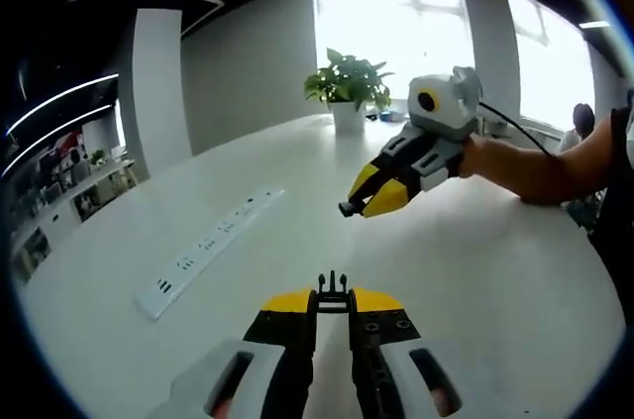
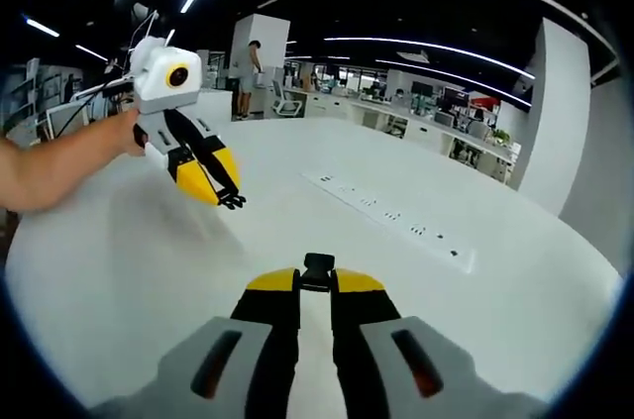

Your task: Snap the two parts of the plastic buckle together until the buckle closes and remains connected.

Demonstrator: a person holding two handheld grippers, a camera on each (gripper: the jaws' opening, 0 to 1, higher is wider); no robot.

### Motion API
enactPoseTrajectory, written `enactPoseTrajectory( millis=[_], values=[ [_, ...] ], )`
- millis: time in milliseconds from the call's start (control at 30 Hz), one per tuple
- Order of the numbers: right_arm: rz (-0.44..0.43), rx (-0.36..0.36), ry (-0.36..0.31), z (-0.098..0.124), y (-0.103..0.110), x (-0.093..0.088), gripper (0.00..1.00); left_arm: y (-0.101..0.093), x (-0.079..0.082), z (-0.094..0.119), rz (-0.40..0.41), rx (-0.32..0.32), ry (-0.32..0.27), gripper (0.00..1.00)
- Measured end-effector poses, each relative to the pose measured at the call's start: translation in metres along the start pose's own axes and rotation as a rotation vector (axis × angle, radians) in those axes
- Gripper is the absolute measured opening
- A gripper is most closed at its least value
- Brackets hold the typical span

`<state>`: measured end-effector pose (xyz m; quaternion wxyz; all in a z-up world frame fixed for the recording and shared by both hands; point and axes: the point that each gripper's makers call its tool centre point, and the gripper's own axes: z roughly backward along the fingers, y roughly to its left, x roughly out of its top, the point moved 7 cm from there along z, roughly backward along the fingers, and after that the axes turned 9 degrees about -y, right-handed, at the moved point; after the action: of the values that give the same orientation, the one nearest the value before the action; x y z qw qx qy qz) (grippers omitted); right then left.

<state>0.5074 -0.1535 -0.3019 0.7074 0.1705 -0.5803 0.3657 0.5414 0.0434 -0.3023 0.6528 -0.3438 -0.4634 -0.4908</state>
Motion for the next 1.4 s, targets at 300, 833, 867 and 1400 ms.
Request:
enactPoseTrajectory(
  millis=[300,833,867,1400],
  values=[
    [0.011,0.020,0.006,-0.002,0.003,-0.001,0.09,-0.012,0.003,0.002,0.013,-0.004,-0.053,0.10],
    [0.060,0.059,0.017,-0.004,0.012,-0.005,0.09,-0.024,-0.016,0.004,0.038,0.006,-0.010,0.10],
    [0.057,0.058,0.014,-0.003,0.012,-0.005,0.09,-0.024,-0.016,0.003,0.038,0.004,-0.006,0.10],
    [0.003,0.069,0.006,0.001,0.006,-0.010,0.09,-0.028,-0.017,0.003,0.070,-0.011,-0.031,0.10]
  ],
)
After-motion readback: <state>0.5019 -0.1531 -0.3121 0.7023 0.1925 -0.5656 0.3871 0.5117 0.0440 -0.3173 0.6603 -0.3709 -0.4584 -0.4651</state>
